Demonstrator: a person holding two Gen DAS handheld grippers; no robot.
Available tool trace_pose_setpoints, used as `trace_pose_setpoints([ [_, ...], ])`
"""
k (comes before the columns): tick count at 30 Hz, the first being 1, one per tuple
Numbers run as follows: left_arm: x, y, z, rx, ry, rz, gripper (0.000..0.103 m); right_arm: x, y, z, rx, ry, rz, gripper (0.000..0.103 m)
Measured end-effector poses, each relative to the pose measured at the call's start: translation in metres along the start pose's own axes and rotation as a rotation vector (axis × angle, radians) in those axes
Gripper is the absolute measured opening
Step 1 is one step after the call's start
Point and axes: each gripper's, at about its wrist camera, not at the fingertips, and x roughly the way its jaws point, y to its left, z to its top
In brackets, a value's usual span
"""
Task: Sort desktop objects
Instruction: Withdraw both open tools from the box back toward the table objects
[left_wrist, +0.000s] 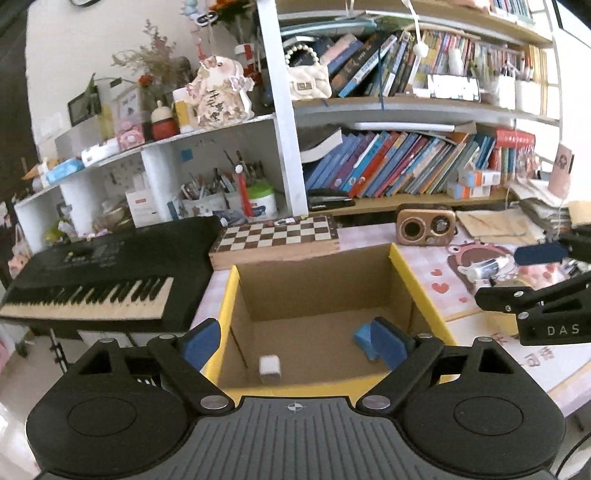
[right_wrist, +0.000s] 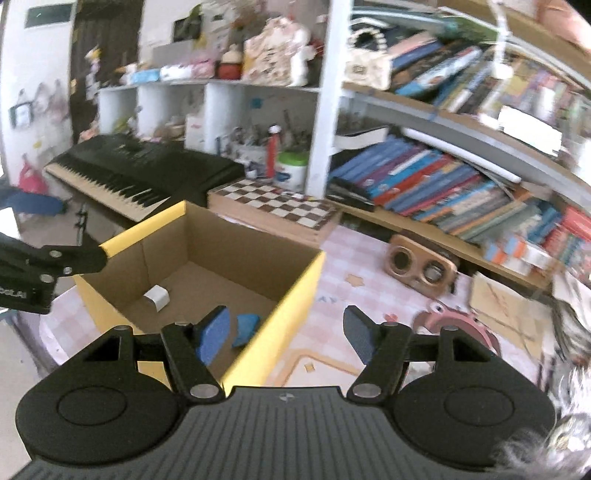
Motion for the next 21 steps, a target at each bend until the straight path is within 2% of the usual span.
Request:
trace_pose_setpoints([
  [12, -0.050, -0.019, -0.050, -0.091, 0.010, -0.031, 0.091, -0.068, 0.012, -0.069, 0.175, -0.013, -0.127, 0.069],
  [21, -0.066, -0.036, -0.081, -0.094, 0.035, -0.058, 0.091, -0.093, 0.030, -0.115, 0.213, 0.014, -0.202, 0.069],
])
